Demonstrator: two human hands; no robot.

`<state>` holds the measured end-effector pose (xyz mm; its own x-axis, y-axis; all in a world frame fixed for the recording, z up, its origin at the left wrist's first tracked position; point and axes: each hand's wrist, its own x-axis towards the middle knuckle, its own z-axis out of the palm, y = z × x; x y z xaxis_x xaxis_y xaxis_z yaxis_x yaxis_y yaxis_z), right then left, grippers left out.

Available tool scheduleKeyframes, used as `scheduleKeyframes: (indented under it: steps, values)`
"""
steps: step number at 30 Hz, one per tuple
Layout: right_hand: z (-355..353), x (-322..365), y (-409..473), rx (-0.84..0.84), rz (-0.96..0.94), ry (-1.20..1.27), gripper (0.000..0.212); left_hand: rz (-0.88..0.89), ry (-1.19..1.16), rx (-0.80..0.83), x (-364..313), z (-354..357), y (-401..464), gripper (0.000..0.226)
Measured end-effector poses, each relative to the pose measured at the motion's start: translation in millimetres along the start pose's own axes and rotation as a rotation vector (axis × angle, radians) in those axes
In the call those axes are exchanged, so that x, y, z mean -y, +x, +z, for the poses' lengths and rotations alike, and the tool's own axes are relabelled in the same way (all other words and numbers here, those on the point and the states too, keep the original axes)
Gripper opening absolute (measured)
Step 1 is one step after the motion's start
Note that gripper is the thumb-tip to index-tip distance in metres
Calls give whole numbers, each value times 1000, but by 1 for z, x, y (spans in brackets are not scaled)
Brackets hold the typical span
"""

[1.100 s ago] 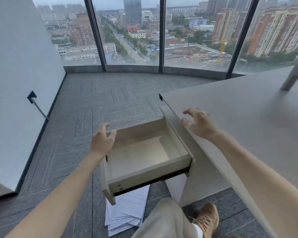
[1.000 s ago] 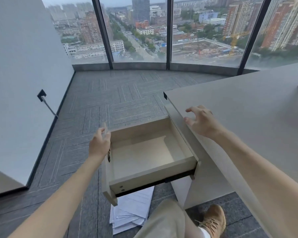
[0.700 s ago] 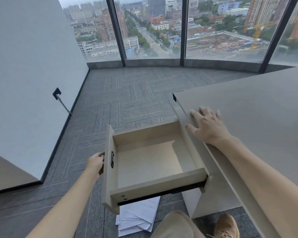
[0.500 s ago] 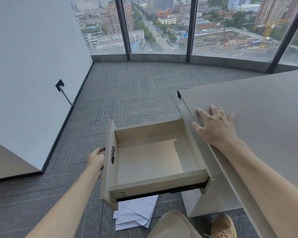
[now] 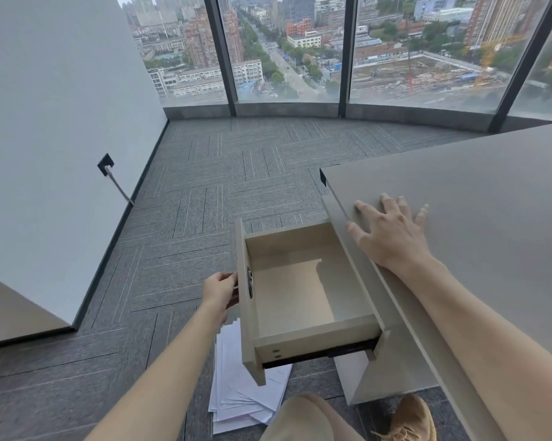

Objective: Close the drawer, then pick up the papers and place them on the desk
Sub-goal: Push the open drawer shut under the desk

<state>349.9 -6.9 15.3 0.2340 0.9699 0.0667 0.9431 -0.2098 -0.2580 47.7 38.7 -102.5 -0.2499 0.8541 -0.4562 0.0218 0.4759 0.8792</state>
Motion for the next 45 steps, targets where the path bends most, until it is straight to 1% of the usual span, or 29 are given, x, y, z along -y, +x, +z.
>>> scheduleKeyframes:
  steps: [6,11,13,16,18,21,26,34,37,40,45]
  values:
    - [1,-1,1,7,-20,-13,60,1,-36,96,-2,47,-5,6]
    - [1,-1,1,7,-22,-15,57,-26,-62,180,-4,84,-9,8]
    - [1,-1,1,5,-22,-11,57,-47,-88,220,-4,97,-10,14]
    - [0,0,0,8,-26,-13,56,-85,-96,268,-5,116,-13,32]
    - [0,0,0,4,-24,-14,54,-107,-101,302,-7,126,-15,39]
    - [1,0,1,-9,-22,-13,53,-126,-103,347,-10,140,-14,41]
    - [2,0,1,-14,-25,-19,53,-145,-110,414,-13,158,-14,36]
    - [2,2,1,-18,-17,-25,53,-161,-177,450,-11,186,-24,17]
    - [3,4,1,-23,-19,-36,52,-153,-182,440,-10,192,-23,11]
    - [4,5,1,-25,-16,-42,52,-149,-197,430,-8,194,-23,16]
    - [4,6,2,-25,-15,-44,51,-152,-211,409,-5,199,-21,32]
